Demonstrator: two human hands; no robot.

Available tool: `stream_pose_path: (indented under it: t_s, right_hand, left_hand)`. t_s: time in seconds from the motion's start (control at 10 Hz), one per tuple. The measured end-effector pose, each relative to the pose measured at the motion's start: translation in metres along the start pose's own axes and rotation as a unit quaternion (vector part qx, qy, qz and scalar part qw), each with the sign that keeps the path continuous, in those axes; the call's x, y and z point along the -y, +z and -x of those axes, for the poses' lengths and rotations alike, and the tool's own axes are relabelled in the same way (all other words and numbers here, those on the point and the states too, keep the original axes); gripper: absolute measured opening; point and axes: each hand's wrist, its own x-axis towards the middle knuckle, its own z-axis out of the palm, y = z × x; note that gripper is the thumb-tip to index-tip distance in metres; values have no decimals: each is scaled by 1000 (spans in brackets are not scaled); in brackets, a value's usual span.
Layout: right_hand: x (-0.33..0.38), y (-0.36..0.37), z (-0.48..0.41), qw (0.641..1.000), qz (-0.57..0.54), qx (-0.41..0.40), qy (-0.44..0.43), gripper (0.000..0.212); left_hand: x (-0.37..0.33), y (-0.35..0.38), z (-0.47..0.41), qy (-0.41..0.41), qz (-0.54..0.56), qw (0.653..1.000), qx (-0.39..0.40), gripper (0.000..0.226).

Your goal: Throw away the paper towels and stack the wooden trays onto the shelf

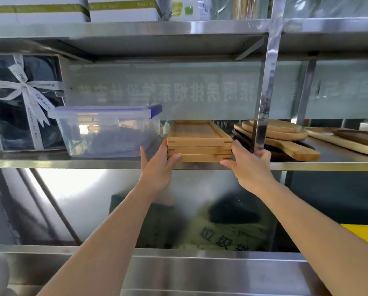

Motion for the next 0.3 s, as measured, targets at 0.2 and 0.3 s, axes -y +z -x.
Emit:
stream_pose_path:
  t_s: [0.2, 0.3]
  right_hand:
    - [-7, 5, -4, 997, 76, -13, 2, 50]
    - [-11, -3, -3, 998, 50, -6, 22, 59]
  left_hand:
    - [3, 2, -3, -1, -2, 1000, 0, 43]
    - [3, -4, 3, 0, 44, 999, 18, 51]
